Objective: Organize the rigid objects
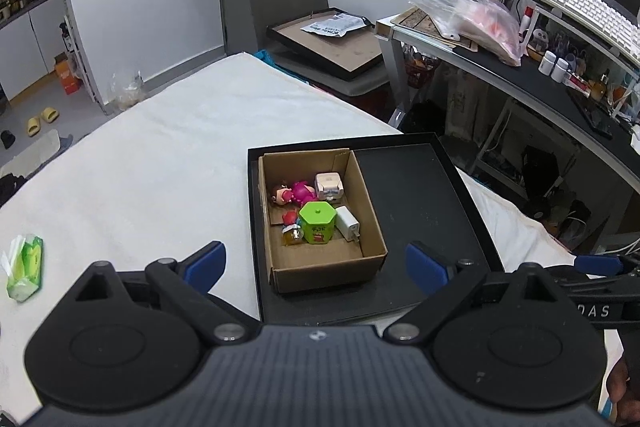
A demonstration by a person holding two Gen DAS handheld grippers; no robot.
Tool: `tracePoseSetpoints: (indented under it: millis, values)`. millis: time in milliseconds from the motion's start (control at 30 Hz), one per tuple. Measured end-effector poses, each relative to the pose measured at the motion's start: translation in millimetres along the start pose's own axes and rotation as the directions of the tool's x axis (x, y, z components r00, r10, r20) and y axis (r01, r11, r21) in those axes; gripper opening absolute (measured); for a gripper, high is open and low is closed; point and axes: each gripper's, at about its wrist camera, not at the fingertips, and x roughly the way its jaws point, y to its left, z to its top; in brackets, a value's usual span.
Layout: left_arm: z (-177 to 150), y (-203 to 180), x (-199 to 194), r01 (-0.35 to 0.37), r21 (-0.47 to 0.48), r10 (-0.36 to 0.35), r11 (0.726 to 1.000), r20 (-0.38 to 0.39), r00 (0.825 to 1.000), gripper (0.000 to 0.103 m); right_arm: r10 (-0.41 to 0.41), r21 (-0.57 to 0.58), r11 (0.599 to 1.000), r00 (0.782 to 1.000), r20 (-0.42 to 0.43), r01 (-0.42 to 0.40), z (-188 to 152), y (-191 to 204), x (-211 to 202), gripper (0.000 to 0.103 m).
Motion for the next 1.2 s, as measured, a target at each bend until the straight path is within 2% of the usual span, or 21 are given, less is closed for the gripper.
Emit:
tracePoseSetpoints:
  millis: [600, 1033, 1200]
  values:
    - [-6, -20, 3, -0.006, -0.016, 0.005, 1.0, -0.02, 1.0, 0.096, 0.022, -0.074, 0.997, 1.0, 0.006, -0.021, -7, 5, -12, 0.103]
    - [-8, -32, 8, 0.0, -0.025, -0.001, 1.0, -0.042, 0.999, 0.096, 0.014, -0.069, 0.998, 0.999, 0.034, -0.012, -2, -11, -17, 0.103]
    - [-8, -36, 9, 0.004, -0.031, -0.006, 0.999, -0.05, 0.999, 0.096, 0.041, -0.051, 0.998, 0.999, 0.027, -0.039, 0, -16, -18, 0.103]
